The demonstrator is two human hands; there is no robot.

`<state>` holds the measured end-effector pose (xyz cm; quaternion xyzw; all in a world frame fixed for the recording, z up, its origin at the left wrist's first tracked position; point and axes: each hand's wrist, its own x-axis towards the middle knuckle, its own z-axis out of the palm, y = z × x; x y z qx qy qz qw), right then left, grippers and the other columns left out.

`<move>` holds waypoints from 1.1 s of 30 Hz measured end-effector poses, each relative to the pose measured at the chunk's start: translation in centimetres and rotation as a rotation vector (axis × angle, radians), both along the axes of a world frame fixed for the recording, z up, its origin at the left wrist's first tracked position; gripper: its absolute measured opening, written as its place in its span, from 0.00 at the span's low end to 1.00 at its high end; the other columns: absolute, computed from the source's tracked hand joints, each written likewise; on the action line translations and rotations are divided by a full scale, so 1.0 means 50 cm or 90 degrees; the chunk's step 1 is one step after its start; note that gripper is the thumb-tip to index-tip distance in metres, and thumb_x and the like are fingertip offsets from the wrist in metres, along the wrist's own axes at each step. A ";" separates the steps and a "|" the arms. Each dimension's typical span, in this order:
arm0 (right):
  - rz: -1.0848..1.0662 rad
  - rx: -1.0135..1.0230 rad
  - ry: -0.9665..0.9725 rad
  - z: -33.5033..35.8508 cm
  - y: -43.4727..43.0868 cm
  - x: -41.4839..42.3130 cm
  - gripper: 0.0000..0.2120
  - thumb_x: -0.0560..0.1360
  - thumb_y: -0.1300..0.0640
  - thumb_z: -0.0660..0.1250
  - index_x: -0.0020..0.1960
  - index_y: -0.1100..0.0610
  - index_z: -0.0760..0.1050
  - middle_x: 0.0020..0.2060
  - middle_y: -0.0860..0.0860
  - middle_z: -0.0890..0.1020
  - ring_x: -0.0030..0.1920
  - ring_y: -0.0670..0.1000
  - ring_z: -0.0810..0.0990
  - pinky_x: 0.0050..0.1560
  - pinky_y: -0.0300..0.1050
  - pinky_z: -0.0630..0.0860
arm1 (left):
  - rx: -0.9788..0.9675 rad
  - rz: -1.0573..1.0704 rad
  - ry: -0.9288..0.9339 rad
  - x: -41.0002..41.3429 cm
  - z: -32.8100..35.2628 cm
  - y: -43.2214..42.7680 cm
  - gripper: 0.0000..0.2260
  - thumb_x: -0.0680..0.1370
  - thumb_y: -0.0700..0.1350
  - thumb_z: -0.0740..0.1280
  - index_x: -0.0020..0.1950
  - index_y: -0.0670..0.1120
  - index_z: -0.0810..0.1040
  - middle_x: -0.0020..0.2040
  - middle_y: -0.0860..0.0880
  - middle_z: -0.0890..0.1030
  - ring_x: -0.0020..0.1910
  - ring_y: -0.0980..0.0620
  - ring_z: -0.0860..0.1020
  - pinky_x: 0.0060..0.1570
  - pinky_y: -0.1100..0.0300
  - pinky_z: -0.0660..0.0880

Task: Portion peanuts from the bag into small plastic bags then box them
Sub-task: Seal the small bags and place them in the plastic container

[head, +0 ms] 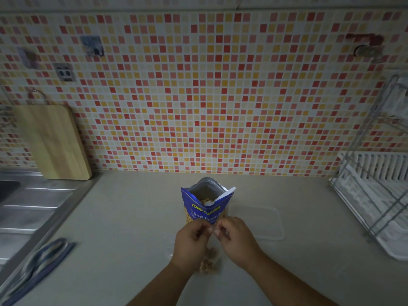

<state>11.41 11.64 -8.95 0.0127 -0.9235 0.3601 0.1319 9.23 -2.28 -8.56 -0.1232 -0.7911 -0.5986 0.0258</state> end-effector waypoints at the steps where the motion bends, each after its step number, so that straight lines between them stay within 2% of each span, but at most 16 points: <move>1: 0.003 0.010 0.003 0.008 0.001 -0.002 0.08 0.72 0.53 0.64 0.40 0.58 0.75 0.40 0.53 0.79 0.42 0.47 0.69 0.42 0.39 0.64 | 0.018 0.025 0.000 0.001 -0.002 0.001 0.13 0.71 0.38 0.70 0.34 0.55 0.79 0.37 0.54 0.82 0.36 0.59 0.78 0.37 0.71 0.72; 3: 0.007 0.027 0.006 0.019 0.004 -0.003 0.07 0.73 0.55 0.66 0.42 0.59 0.76 0.41 0.54 0.79 0.44 0.48 0.70 0.43 0.37 0.64 | 0.030 0.051 -0.005 0.000 -0.002 0.000 0.15 0.72 0.33 0.69 0.34 0.54 0.79 0.34 0.51 0.82 0.36 0.60 0.77 0.37 0.73 0.71; 5: 0.004 0.033 0.004 0.021 0.010 -0.004 0.05 0.72 0.57 0.68 0.42 0.59 0.77 0.40 0.52 0.77 0.46 0.51 0.73 0.43 0.36 0.64 | 0.038 0.054 -0.020 -0.002 0.000 -0.002 0.12 0.73 0.33 0.69 0.36 0.50 0.79 0.36 0.49 0.82 0.34 0.59 0.77 0.36 0.72 0.71; 8: -0.003 0.033 -0.008 0.017 0.016 -0.002 0.05 0.71 0.57 0.68 0.42 0.59 0.78 0.38 0.47 0.73 0.44 0.47 0.69 0.40 0.29 0.61 | 0.064 0.058 -0.042 -0.007 -0.011 -0.009 0.03 0.70 0.41 0.68 0.38 0.47 0.80 0.37 0.46 0.82 0.36 0.53 0.77 0.39 0.60 0.74; 9: -0.004 0.030 -0.013 0.015 0.017 -0.002 0.04 0.71 0.57 0.68 0.42 0.58 0.78 0.37 0.46 0.72 0.42 0.46 0.68 0.40 0.28 0.61 | 0.064 0.061 -0.052 -0.008 -0.015 -0.012 0.02 0.69 0.43 0.67 0.38 0.47 0.80 0.37 0.46 0.82 0.36 0.51 0.77 0.39 0.56 0.74; 11: -0.007 0.025 -0.027 0.015 0.022 -0.002 0.04 0.72 0.58 0.69 0.42 0.59 0.79 0.36 0.46 0.72 0.38 0.43 0.68 0.40 0.26 0.62 | 0.088 0.062 -0.095 -0.008 -0.020 -0.013 0.03 0.71 0.40 0.67 0.38 0.46 0.79 0.37 0.43 0.81 0.36 0.49 0.77 0.39 0.53 0.76; 13: -0.005 0.024 -0.050 0.016 0.024 -0.001 0.05 0.72 0.57 0.69 0.42 0.60 0.80 0.34 0.45 0.72 0.35 0.41 0.68 0.37 0.30 0.61 | 0.120 0.068 -0.146 -0.006 -0.020 -0.010 0.08 0.74 0.34 0.66 0.39 0.44 0.79 0.36 0.43 0.79 0.36 0.48 0.76 0.36 0.55 0.77; 15: -0.007 0.018 -0.080 0.015 0.027 0.000 0.05 0.73 0.57 0.69 0.43 0.59 0.80 0.31 0.42 0.70 0.34 0.42 0.68 0.35 0.30 0.62 | 0.139 0.073 -0.187 -0.001 -0.014 -0.007 0.09 0.75 0.31 0.64 0.39 0.42 0.78 0.35 0.44 0.78 0.35 0.49 0.75 0.33 0.59 0.77; 17: -0.009 0.007 -0.119 0.010 0.028 0.004 0.04 0.74 0.57 0.68 0.41 0.57 0.78 0.29 0.42 0.69 0.33 0.43 0.69 0.35 0.31 0.63 | 0.155 0.077 -0.227 0.002 -0.017 -0.005 0.08 0.75 0.32 0.64 0.39 0.41 0.77 0.34 0.44 0.76 0.33 0.49 0.74 0.30 0.61 0.76; 19: -0.020 -0.008 -0.167 0.001 0.029 0.007 0.05 0.74 0.57 0.67 0.40 0.56 0.77 0.30 0.45 0.72 0.35 0.47 0.71 0.37 0.37 0.63 | 0.159 0.082 -0.270 0.003 -0.026 -0.003 0.08 0.76 0.33 0.64 0.38 0.41 0.76 0.33 0.44 0.74 0.33 0.48 0.74 0.28 0.60 0.75; 21: -0.036 -0.037 -0.230 -0.012 0.029 0.007 0.09 0.75 0.57 0.67 0.36 0.51 0.73 0.33 0.49 0.75 0.37 0.48 0.73 0.39 0.38 0.65 | 0.150 0.088 -0.320 0.003 -0.040 -0.001 0.08 0.76 0.35 0.64 0.38 0.43 0.76 0.33 0.44 0.75 0.31 0.47 0.74 0.24 0.62 0.72; 24: -0.077 -0.109 -0.318 -0.046 0.026 -0.003 0.14 0.74 0.58 0.65 0.32 0.47 0.70 0.36 0.51 0.79 0.40 0.50 0.77 0.46 0.43 0.75 | 0.038 0.072 -0.354 -0.005 -0.065 -0.003 0.08 0.76 0.39 0.65 0.37 0.46 0.76 0.33 0.45 0.77 0.28 0.48 0.73 0.24 0.63 0.69; 26: -0.113 -0.151 -0.363 -0.071 0.023 -0.011 0.13 0.74 0.60 0.62 0.32 0.48 0.70 0.38 0.53 0.80 0.42 0.56 0.81 0.50 0.51 0.79 | -0.135 0.022 -0.236 -0.019 -0.083 -0.011 0.07 0.76 0.43 0.64 0.38 0.49 0.77 0.36 0.48 0.80 0.34 0.48 0.76 0.35 0.58 0.73; 28: -0.142 -0.191 -0.380 -0.091 0.023 -0.014 0.12 0.74 0.60 0.60 0.33 0.49 0.71 0.40 0.55 0.81 0.45 0.60 0.83 0.48 0.54 0.80 | -0.332 -0.026 -0.023 -0.039 -0.105 -0.026 0.10 0.74 0.45 0.60 0.43 0.49 0.81 0.41 0.50 0.84 0.42 0.49 0.80 0.49 0.60 0.71; 30: -0.168 -0.212 -0.380 -0.104 0.024 -0.014 0.11 0.75 0.59 0.61 0.34 0.49 0.71 0.40 0.54 0.80 0.47 0.60 0.83 0.49 0.55 0.81 | -0.460 -0.026 0.155 -0.065 -0.148 -0.055 0.14 0.70 0.46 0.58 0.46 0.47 0.83 0.43 0.52 0.85 0.42 0.51 0.82 0.51 0.62 0.66; 33: -0.193 -0.265 -0.397 -0.141 0.029 -0.016 0.08 0.74 0.56 0.63 0.37 0.49 0.72 0.42 0.54 0.81 0.47 0.59 0.83 0.49 0.57 0.81 | -0.543 -0.020 0.220 -0.084 -0.191 -0.100 0.15 0.73 0.47 0.56 0.52 0.48 0.79 0.45 0.50 0.85 0.44 0.51 0.83 0.53 0.58 0.64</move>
